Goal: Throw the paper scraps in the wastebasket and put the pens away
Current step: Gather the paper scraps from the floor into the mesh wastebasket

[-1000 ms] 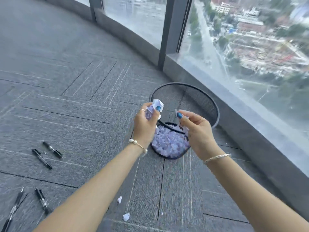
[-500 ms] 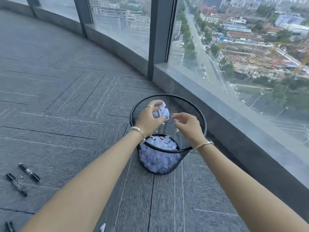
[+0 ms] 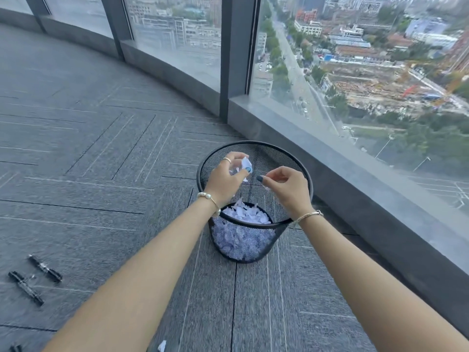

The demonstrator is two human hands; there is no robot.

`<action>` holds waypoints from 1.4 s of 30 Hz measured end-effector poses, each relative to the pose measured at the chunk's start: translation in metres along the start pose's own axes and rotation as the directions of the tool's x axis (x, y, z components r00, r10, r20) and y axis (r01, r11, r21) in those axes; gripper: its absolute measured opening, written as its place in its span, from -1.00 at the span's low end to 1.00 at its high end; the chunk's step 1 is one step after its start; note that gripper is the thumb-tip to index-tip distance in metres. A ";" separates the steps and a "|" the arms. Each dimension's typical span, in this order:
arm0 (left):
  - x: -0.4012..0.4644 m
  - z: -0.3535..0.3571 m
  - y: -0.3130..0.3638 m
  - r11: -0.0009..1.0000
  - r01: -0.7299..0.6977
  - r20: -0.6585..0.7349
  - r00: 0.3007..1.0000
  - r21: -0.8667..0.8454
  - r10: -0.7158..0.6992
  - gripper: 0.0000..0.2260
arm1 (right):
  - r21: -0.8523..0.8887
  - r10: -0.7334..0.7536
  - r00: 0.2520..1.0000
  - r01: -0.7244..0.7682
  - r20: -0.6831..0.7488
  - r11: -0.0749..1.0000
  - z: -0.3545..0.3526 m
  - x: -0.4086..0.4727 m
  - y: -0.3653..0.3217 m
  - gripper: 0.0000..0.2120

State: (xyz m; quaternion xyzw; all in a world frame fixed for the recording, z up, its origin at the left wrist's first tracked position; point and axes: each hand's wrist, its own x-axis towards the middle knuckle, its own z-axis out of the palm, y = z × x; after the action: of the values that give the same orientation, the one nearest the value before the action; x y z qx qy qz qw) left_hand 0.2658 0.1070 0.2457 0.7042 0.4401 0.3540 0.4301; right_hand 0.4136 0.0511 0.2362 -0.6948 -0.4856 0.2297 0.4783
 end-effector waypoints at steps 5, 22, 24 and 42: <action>-0.003 0.001 0.001 0.994 0.032 0.006 0.999 -0.100 -0.032 -0.69 | -0.028 -0.005 0.999 0.004 -0.047 1.000 0.001 -0.003 -0.004 -0.81; 0.004 0.002 -0.010 0.998 -0.057 0.028 0.998 -0.035 0.058 -0.82 | 0.057 0.055 0.998 -0.055 -0.004 0.997 0.001 -0.008 -0.009 -0.67; 0.005 0.003 -0.010 0.997 -0.062 0.016 0.998 -0.039 0.062 -0.83 | 0.056 0.046 0.999 -0.045 -0.016 0.997 0.001 -0.008 -0.008 -0.71; -0.024 -0.026 0.019 0.990 -0.041 -0.114 0.993 -0.134 0.026 -0.75 | 0.031 -0.045 0.998 0.047 -0.040 0.998 0.004 -0.030 -0.041 -0.90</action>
State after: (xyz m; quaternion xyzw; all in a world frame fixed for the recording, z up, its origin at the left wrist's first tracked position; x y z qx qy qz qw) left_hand 0.2408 0.0875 0.2703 0.6596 0.4266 0.4294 0.4456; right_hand 0.3789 0.0292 0.2668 -0.6800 -0.4883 0.2129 0.5039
